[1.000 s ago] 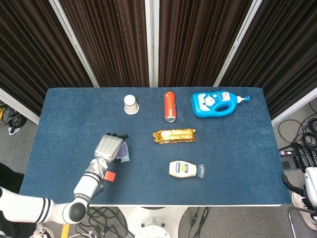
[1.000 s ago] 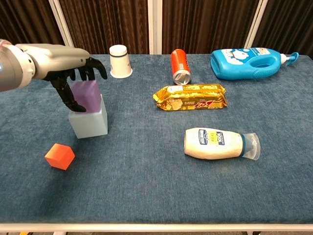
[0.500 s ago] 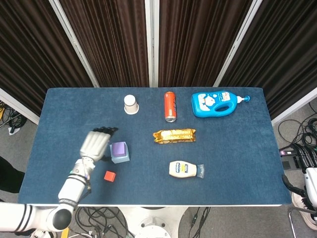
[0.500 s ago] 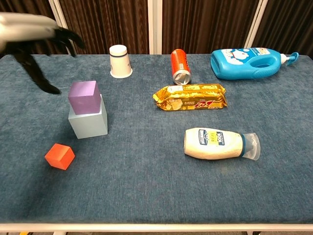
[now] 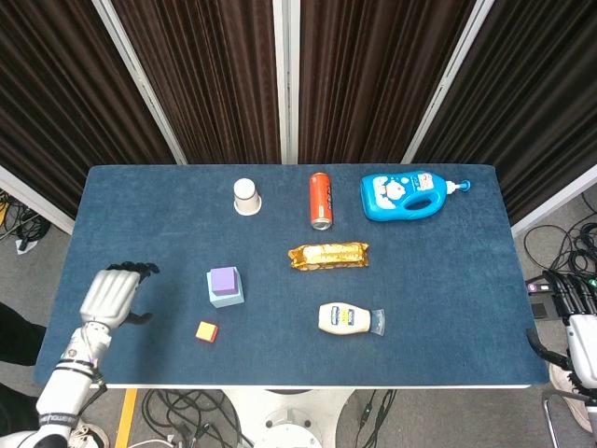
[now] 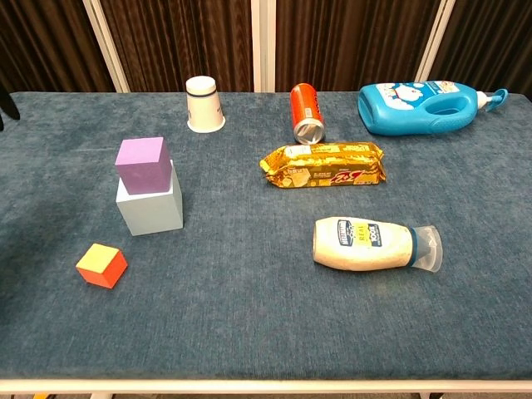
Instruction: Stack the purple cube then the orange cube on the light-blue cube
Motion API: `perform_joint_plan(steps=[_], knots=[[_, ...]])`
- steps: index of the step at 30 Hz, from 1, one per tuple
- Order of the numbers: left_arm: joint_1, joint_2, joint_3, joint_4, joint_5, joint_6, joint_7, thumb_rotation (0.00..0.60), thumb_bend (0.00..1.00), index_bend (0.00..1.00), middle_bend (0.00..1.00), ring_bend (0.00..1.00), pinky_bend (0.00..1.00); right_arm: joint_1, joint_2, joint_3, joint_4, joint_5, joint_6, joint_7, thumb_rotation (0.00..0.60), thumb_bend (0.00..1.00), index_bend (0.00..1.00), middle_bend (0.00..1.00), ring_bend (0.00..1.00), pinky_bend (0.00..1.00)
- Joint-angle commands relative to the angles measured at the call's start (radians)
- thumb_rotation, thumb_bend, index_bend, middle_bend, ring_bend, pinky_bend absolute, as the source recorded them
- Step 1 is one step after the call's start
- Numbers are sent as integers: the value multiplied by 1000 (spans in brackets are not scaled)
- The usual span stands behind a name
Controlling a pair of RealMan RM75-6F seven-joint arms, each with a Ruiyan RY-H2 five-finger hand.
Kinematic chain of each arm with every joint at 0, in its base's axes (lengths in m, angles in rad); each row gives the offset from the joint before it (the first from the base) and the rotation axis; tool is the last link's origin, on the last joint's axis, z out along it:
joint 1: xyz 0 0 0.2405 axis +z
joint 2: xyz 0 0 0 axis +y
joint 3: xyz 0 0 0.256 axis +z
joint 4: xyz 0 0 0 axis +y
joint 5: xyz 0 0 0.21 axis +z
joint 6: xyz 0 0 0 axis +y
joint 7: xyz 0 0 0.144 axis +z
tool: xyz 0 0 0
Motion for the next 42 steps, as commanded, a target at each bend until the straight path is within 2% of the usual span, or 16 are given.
perform_joint_plan(steps=[1,7,12,20,25,34,42], knots=[[78,-61,90,179,259,-34,-161,600,169,389,474,334,362,3,-2,2,-4,6,-5,-7,600,230,39,78,0,0],[109,-134,134,298,469,-65,-383,600,172,431,515,376,401,11,-1,6,-10,18,-19,-14,600,230,39,79,0,0],[134,-225,143,393,564,-58,-416,600,174,435,518,379,405,15,2,8,-13,24,-27,-11,600,230,39,80,0,0],[150,-360,80,498,602,-42,-385,600,179,426,508,379,405,20,3,9,-17,31,-36,-15,600,230,39,81,0,0],[156,-409,45,549,614,-20,-366,600,182,418,500,378,405,23,3,9,-17,33,-40,-17,600,230,39,82,0,0],[159,-450,37,627,607,-56,-384,600,195,417,503,378,405,24,3,9,-18,35,-42,-18,600,230,39,87,0,0],[156,-489,25,723,633,-47,-394,600,226,418,508,378,405,26,1,8,-18,37,-45,-26,600,231,39,88,0,0]])
